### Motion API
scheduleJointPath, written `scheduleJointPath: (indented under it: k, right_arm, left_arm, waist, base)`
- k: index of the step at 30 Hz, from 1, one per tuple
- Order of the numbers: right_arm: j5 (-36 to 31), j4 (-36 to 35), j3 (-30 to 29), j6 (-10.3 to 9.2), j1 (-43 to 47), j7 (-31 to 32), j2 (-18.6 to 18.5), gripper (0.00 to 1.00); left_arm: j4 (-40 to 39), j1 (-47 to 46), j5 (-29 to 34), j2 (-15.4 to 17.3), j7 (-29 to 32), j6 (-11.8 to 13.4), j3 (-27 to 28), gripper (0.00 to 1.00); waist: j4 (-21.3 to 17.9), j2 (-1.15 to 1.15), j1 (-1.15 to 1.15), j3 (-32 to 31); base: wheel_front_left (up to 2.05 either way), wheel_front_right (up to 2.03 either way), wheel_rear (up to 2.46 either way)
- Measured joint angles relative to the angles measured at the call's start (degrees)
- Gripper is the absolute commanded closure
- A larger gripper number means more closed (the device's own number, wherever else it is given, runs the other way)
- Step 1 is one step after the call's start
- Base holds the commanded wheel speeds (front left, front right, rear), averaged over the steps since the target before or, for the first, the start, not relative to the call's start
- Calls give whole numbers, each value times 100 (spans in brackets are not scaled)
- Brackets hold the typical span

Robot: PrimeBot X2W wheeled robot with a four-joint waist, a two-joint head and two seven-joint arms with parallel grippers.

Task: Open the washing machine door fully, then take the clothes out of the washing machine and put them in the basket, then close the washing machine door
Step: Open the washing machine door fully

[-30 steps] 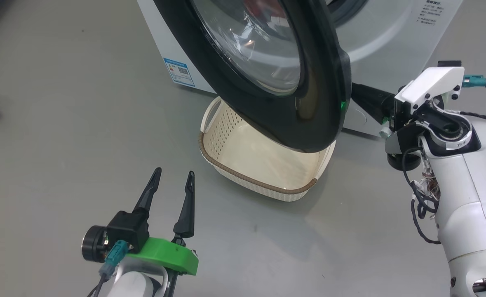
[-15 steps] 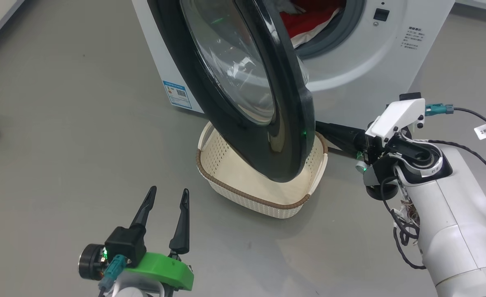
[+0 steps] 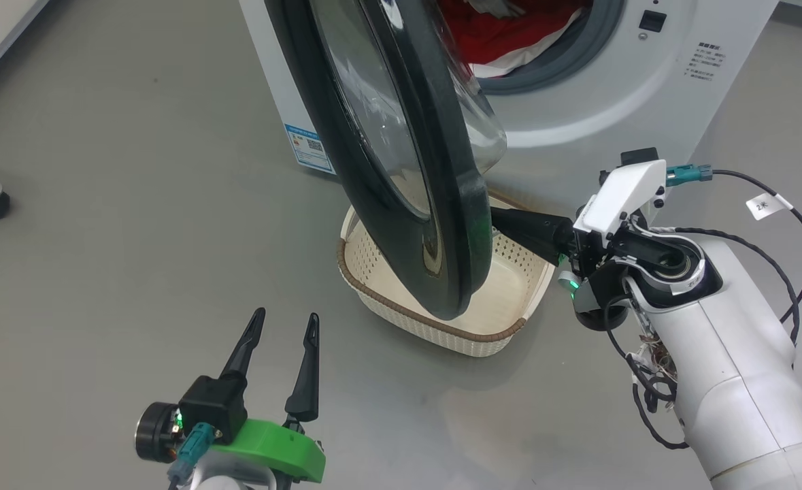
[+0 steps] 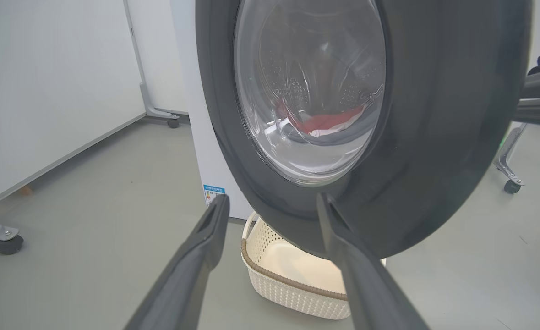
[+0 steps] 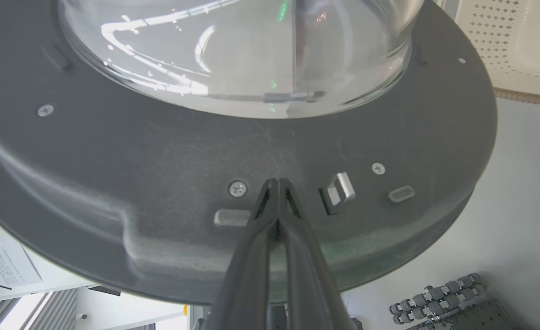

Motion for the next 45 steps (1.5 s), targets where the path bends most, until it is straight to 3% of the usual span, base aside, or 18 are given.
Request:
scheduleJointPath:
  k: [16, 28, 36, 38, 41, 45]
  right_arm:
    - [658, -438, 1095, -200, 155, -10, 4, 100]
    - [854, -632, 1445, -236, 229, -422, 11, 100]
    - [-248, -536, 1405, 276, 220, -1296, -76, 100]
    - [-868, -566, 1484, 538, 219, -1718, -377, 100]
    - [-1519, -613, 1589, 613, 219, -2162, -736, 100]
    - [-2164, -689, 1699, 614, 257, -2782, -927, 100]
  left_arm:
    - [-34, 3, -15, 1, 0, 0, 19, 0]
    - [-76, 63, -15, 2, 0, 0, 186, 0]
    - [-205, 79, -15, 1, 0, 0, 464, 0]
    - [-200, 85, -5, -1, 0, 0, 602, 0]
    - [-196, 86, 29, 1, 0, 0, 857, 0]
    - [-194, 104, 105, 55, -1, -3, 1053, 0]
  waist:
    - [297, 0, 0, 24]
    - [271, 0, 0, 4]
    - [30, 0, 0, -107]
    - [-101, 0, 0, -182]
    - [-252, 0, 0, -269]
    - [-484, 0, 0, -392]
  base:
    - [0, 0, 0]
    - [0, 0, 0]
    - [0, 0, 0]
    - [0, 0, 0]
    - [0, 0, 0]
    - [0, 0, 0]
